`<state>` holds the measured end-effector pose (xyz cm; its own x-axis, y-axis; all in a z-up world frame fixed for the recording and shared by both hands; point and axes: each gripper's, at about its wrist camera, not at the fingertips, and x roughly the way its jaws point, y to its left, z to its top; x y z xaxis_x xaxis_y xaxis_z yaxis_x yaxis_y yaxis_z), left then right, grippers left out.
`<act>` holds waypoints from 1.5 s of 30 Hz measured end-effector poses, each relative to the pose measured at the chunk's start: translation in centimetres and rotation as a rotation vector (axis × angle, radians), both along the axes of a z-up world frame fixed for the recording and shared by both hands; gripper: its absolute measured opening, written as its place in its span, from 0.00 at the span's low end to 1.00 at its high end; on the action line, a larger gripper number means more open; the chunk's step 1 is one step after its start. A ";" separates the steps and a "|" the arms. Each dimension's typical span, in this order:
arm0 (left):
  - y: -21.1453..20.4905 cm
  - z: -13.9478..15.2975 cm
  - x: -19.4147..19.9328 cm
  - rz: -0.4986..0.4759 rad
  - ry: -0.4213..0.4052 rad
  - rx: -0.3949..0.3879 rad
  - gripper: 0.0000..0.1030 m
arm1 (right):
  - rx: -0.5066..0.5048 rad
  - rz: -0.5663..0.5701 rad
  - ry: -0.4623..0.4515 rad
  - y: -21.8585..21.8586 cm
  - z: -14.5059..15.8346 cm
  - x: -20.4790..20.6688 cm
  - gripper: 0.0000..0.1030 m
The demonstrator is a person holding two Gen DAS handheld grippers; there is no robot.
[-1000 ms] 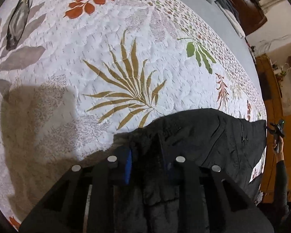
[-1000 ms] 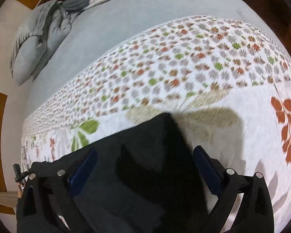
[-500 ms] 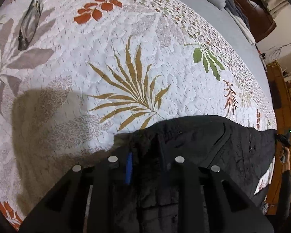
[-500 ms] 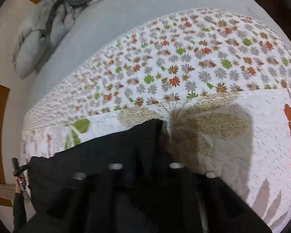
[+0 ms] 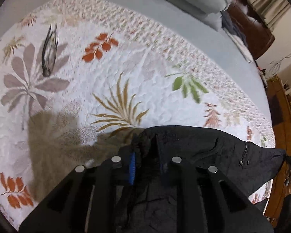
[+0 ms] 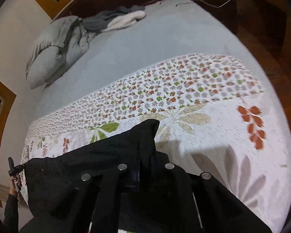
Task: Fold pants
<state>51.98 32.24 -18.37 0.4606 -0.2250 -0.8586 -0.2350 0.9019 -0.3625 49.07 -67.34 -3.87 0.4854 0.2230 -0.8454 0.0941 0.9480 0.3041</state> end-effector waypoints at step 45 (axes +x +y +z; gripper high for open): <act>-0.8 6.3 -29.6 -0.061 -0.183 -0.014 0.16 | 0.009 -0.110 -0.196 0.2 0.9 -38.2 0.07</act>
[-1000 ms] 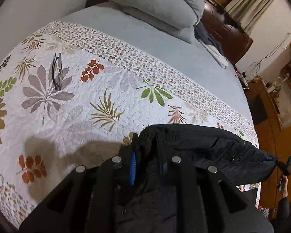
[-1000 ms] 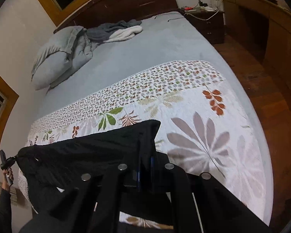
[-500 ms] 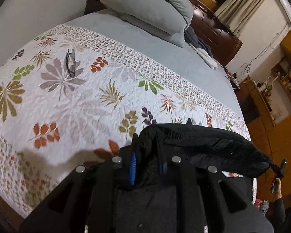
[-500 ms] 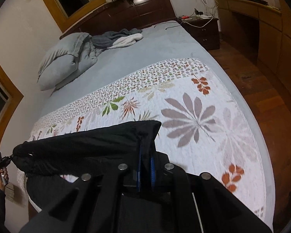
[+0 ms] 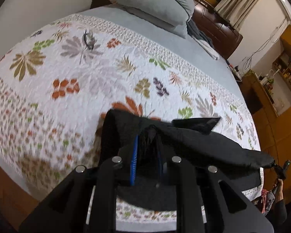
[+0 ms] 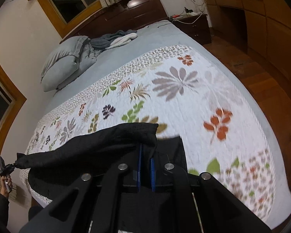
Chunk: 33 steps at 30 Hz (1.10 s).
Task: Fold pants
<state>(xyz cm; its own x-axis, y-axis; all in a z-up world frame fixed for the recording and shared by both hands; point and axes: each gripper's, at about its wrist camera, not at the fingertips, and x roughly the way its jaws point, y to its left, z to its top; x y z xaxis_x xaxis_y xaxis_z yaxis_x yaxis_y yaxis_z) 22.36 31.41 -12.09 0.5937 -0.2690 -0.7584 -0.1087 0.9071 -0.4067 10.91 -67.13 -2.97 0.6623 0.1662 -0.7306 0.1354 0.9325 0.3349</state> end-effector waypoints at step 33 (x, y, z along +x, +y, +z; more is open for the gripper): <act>-11.1 -6.2 -8.7 0.072 0.000 -0.243 0.87 | 0.630 -0.298 -0.138 2.6 -10.8 -10.0 0.61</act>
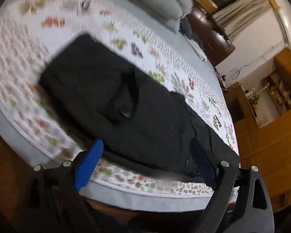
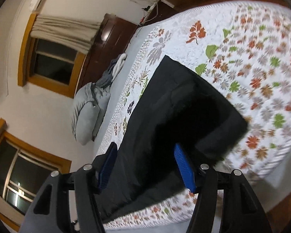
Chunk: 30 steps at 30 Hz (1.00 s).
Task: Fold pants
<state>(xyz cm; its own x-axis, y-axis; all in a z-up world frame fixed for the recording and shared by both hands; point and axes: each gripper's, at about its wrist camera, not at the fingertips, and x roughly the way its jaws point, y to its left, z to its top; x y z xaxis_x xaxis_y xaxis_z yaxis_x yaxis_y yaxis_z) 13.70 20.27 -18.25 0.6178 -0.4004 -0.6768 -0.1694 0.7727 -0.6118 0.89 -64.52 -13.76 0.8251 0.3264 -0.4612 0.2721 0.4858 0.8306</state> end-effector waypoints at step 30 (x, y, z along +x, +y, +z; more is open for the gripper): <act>3.4 -5.3 3.5 0.107 0.167 -0.014 0.02 | -0.062 -0.013 0.138 0.0 -3.8 2.7 0.05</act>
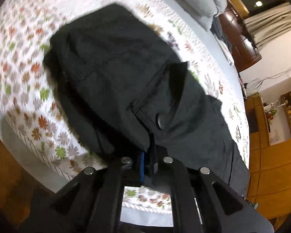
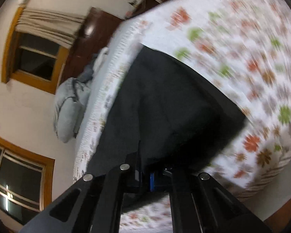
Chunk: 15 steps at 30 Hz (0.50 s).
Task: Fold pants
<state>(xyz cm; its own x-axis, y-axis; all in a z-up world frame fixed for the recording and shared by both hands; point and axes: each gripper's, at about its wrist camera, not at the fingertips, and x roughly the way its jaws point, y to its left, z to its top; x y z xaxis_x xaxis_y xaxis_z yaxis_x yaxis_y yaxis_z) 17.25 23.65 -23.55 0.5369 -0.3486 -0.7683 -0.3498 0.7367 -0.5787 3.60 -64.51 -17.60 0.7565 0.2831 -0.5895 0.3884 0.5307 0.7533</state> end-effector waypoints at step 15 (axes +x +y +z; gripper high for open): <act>0.0 0.3 -1.2 -0.049 -0.026 0.028 0.40 | -0.005 -0.056 -0.044 -2.6 2.3 -2.8 0.35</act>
